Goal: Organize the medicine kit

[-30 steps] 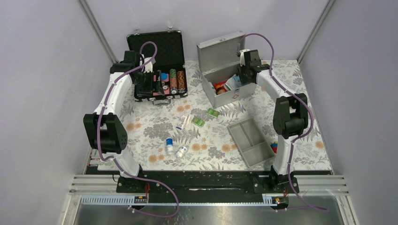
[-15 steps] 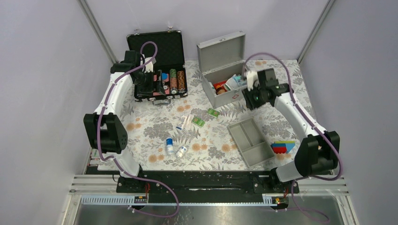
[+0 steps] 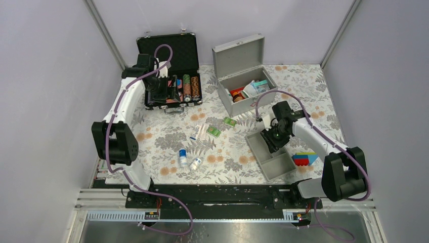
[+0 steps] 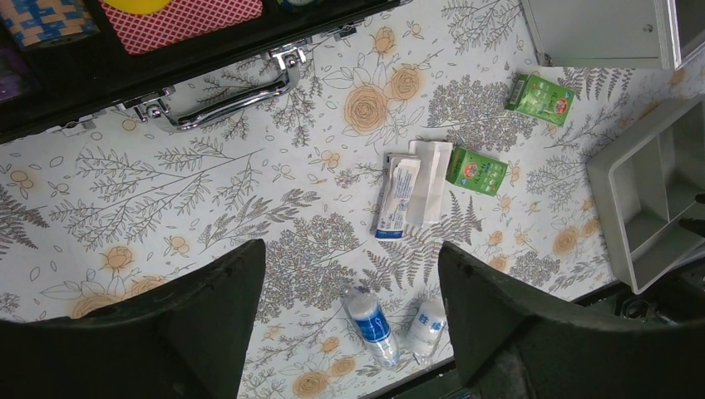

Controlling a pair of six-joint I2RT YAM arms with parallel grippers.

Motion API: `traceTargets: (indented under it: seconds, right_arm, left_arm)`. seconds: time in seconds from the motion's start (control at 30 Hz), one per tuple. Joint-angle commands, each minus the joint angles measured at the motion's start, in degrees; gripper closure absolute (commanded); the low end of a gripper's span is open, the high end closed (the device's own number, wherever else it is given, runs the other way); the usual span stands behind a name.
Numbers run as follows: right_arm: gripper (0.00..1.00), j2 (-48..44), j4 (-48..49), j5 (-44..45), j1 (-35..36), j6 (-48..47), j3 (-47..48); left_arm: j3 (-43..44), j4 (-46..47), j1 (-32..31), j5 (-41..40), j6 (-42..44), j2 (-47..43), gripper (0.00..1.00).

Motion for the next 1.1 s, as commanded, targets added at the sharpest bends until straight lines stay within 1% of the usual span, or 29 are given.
traceTargets:
  seconds: [0.0,0.13,0.4,0.5,0.53,0.6,0.63,0.67,0.83,1.0,1.07]
  right_arm:
    - [0.58,0.69,1.45,-0.95,1.16,-0.85,-0.18]
    - [0.64,2.99,3.46,-0.15,1.93,-0.03,-0.24]
    - [0.65,8.38,4.74,2.45,4.74,0.61,1.11]
    - [0.68,9.11,4.96,3.29,4.82,1.02,1.22]
    - [0.73,9.04,5.38,3.47,4.82,1.15,1.43]
    - [0.91,8.8,5.76,3.51,4.82,1.01,2.72]
    - [0.98,8.69,5.47,3.22,4.82,0.49,3.86]
    - [1.0,8.62,4.91,3.09,4.85,-0.16,5.39]
    - [1.0,6.98,-1.14,1.65,4.82,-2.6,15.58]
    - [1.0,7.91,-11.48,-7.28,4.78,-3.44,31.35]
    - [1.0,9.0,-14.25,-10.15,4.74,-6.43,37.16]
  left_arm:
    - [1.75,1.26,-0.38,1.07,-0.1,-0.16,0.25]
    - [1.64,1.19,-0.38,1.05,-0.06,-0.17,0.25]
    - [1.89,1.68,-0.38,1.22,-0.1,0.36,0.25]
    - [1.6,1.94,-0.38,1.13,-0.05,0.23,0.25]
    - [1.19,2.22,-0.38,1.13,-0.06,0.19,0.25]
    - [1.04,2.41,-0.38,1.3,-0.38,0.63,0.25]
    - [1.17,2.43,-0.38,1.57,-0.56,1.0,0.25]
    - [1.48,2.42,-0.38,1.84,-0.75,1.38,0.25]
    - [2.61,2.57,-0.53,2.68,-1.37,3.55,0.25]
    - [4.17,2.73,-1.33,2.96,-1.58,5.13,0.25]
    - [4.74,2.68,-1.6,2.85,-1.41,5.4,0.25]
